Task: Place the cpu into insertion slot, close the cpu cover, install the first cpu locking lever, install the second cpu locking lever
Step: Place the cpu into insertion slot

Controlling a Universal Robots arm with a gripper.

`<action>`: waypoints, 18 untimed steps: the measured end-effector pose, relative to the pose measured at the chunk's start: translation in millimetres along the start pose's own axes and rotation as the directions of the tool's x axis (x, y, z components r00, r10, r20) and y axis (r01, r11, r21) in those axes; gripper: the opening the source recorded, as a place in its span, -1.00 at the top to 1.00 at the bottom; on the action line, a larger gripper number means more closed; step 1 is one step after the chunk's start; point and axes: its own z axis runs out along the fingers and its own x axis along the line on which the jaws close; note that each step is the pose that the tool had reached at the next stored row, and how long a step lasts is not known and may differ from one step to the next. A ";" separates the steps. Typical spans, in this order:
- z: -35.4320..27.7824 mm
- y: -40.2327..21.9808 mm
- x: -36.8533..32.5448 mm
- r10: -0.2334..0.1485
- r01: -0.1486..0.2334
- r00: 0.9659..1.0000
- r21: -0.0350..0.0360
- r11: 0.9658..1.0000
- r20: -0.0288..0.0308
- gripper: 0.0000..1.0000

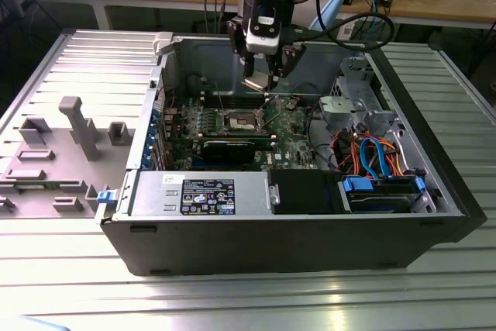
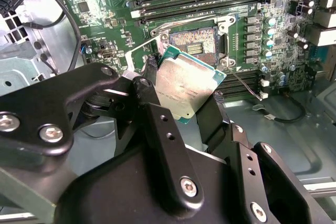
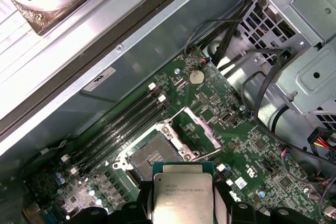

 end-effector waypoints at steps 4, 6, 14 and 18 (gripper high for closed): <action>0.0 0.0 0.0 0.005 -0.005 1.000 0.000 1.000 0.000 -0.09; 0.0 0.0 0.0 0.007 -0.007 1.000 0.000 1.000 0.000 -0.09; 0.0 0.0 0.0 0.016 -0.016 1.000 0.000 1.000 0.001 -0.09; 0.0 0.0 0.0 0.021 -0.021 1.000 0.000 1.000 0.001 -0.09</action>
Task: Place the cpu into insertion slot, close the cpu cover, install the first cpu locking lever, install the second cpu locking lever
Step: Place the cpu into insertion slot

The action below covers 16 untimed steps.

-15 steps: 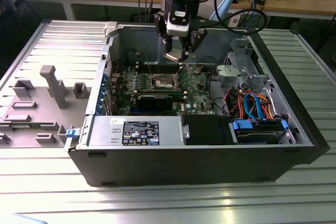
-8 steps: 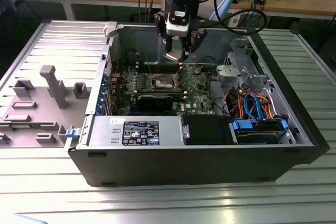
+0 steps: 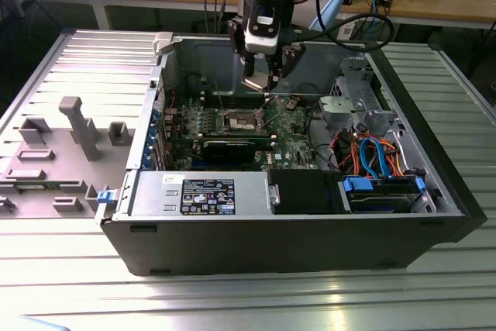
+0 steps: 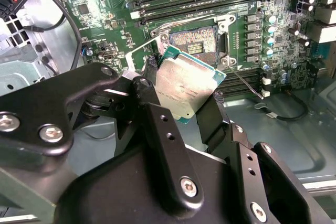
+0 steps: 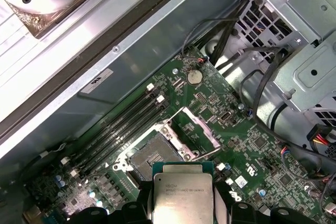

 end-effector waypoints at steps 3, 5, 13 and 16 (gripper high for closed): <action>0.0 0.0 0.0 0.006 -0.006 1.000 0.000 1.000 0.000 -0.09; 0.0 0.0 0.0 0.009 -0.009 1.000 0.000 1.000 0.000 -0.09; 0.1 0.0 0.0 0.041 -0.041 0.999 -0.001 0.999 0.002 -0.09; 0.1 0.0 0.0 0.046 -0.046 0.999 -0.001 0.999 0.002 -0.09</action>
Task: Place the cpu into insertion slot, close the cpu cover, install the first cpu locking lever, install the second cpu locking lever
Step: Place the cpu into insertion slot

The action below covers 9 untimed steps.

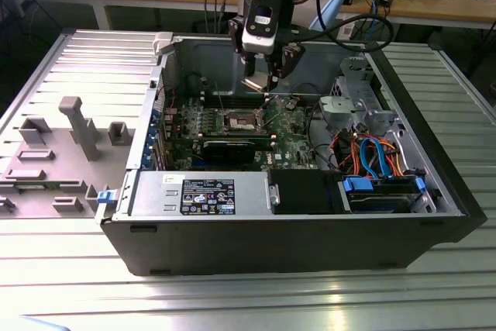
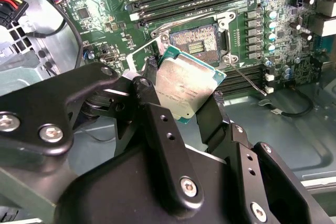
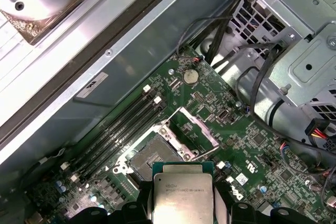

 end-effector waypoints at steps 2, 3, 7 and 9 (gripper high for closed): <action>0.0 0.0 0.0 0.003 -0.003 1.000 0.000 1.000 0.000 -0.09; 0.1 0.0 0.0 0.005 -0.005 1.000 0.000 1.000 0.000 -0.09; 0.2 0.0 0.0 0.010 -0.010 1.000 0.000 1.000 0.000 -0.09; 0.2 0.0 0.0 0.012 -0.012 1.000 0.000 1.000 0.000 -0.09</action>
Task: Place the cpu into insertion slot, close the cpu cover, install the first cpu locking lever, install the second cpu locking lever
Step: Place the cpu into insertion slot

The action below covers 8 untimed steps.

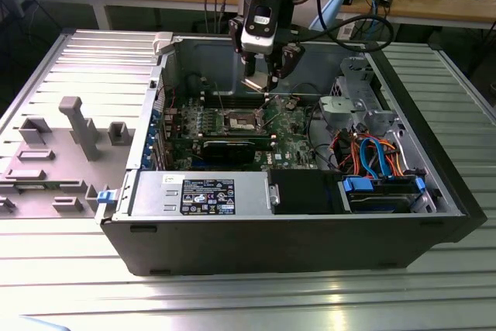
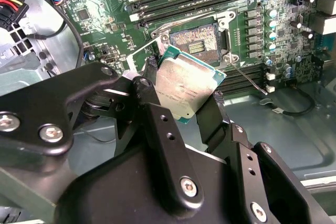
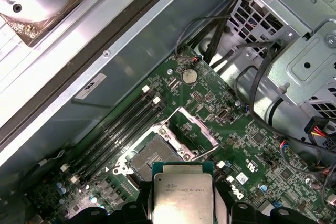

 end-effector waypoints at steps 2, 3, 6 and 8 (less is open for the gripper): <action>0.0 0.0 0.0 0.002 -0.002 1.000 0.000 1.000 0.000 -0.09; 0.1 0.0 0.0 0.003 -0.003 1.000 0.000 1.000 0.000 -0.09; 0.2 0.0 0.0 0.007 -0.007 1.000 0.000 1.000 0.000 -0.09; 0.2 0.0 0.0 0.010 -0.010 1.000 0.000 1.000 0.000 -0.09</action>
